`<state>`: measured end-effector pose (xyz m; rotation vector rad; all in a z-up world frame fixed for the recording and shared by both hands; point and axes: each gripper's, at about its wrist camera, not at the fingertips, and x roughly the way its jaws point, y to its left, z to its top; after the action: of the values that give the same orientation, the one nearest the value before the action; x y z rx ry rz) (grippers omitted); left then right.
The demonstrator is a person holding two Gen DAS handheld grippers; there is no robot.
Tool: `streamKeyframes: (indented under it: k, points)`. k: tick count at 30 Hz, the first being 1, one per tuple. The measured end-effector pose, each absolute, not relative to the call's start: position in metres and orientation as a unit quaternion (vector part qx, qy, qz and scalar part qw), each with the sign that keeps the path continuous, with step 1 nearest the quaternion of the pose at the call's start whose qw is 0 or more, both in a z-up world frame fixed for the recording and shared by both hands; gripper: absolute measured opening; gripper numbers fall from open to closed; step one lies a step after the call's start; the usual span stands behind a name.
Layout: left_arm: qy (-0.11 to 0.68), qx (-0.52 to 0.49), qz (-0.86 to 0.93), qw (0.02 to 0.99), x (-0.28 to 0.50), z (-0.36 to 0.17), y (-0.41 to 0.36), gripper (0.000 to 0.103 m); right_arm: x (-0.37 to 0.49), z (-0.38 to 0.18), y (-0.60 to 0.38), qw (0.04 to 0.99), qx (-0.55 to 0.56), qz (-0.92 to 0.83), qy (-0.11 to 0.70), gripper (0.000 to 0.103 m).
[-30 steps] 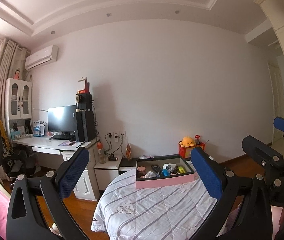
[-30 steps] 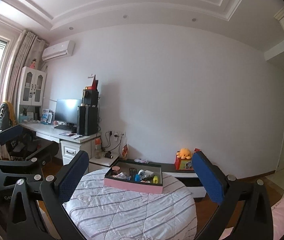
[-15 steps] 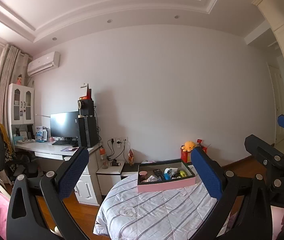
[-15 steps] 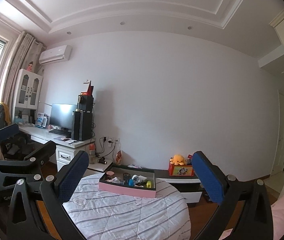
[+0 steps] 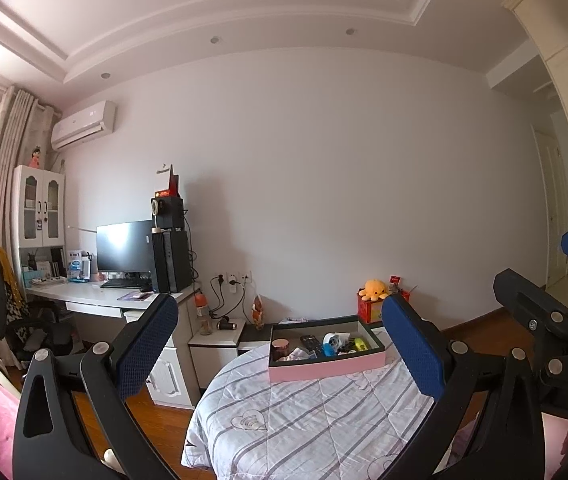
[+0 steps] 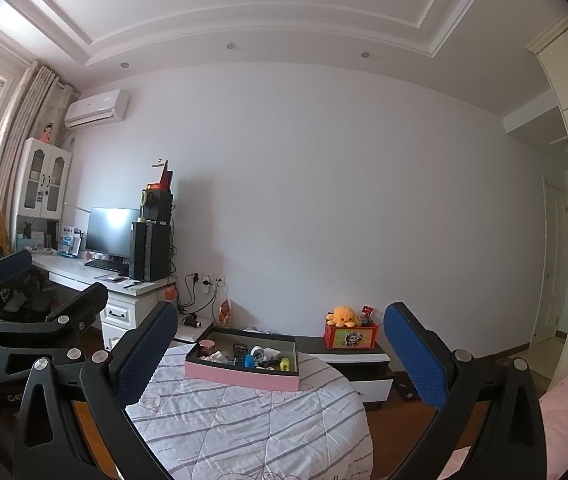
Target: Organize rigid objects
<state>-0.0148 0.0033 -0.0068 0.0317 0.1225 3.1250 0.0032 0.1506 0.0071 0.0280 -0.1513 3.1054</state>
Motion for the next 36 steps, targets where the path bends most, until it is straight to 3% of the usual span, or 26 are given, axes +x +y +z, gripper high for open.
streamKeyframes:
  k: [36]
  points:
    - [0.039,0.044,0.998,0.015,-0.015,0.023,0.002,0.103,0.003,0.04,0.156,0.031,0.018,0.998,-0.055,0.103]
